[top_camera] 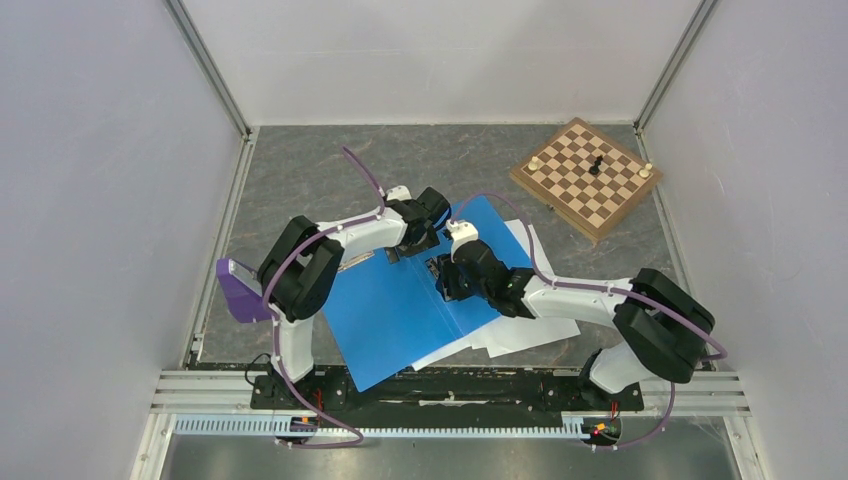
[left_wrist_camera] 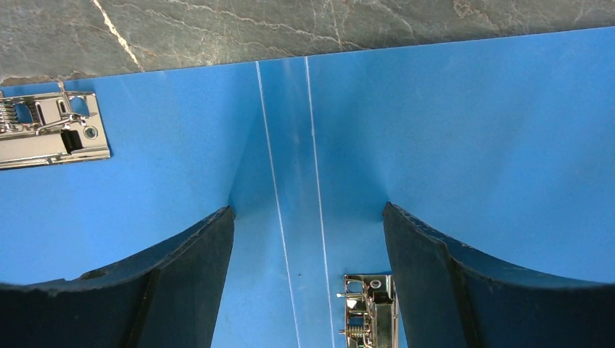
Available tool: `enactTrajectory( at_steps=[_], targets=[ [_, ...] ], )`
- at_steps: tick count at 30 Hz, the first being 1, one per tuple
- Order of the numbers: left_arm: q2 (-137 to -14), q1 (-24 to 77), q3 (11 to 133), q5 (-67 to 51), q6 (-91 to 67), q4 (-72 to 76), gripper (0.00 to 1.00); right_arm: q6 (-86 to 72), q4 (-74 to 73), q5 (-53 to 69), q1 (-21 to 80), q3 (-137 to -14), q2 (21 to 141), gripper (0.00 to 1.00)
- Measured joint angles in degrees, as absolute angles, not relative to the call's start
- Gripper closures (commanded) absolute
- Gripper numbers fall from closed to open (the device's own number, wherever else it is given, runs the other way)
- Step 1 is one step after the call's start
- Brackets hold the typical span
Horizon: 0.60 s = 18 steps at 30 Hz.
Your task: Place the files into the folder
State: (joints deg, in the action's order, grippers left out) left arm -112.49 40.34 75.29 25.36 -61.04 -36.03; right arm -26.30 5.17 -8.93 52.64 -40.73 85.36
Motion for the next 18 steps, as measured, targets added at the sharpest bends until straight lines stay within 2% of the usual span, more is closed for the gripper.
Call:
enactTrajectory(
  at_steps=[2,18],
  targets=[
    [-112.4,40.3,75.0,25.4,-61.0,-35.7,0.18,-27.0,5.5,-8.7,52.6,-40.6,85.6,0.64],
    [-112.5,40.3,75.0,25.4,-61.0,-35.7,0.18,-29.4,5.6,-9.0,52.6,-39.6,88.2,0.69]
  ],
)
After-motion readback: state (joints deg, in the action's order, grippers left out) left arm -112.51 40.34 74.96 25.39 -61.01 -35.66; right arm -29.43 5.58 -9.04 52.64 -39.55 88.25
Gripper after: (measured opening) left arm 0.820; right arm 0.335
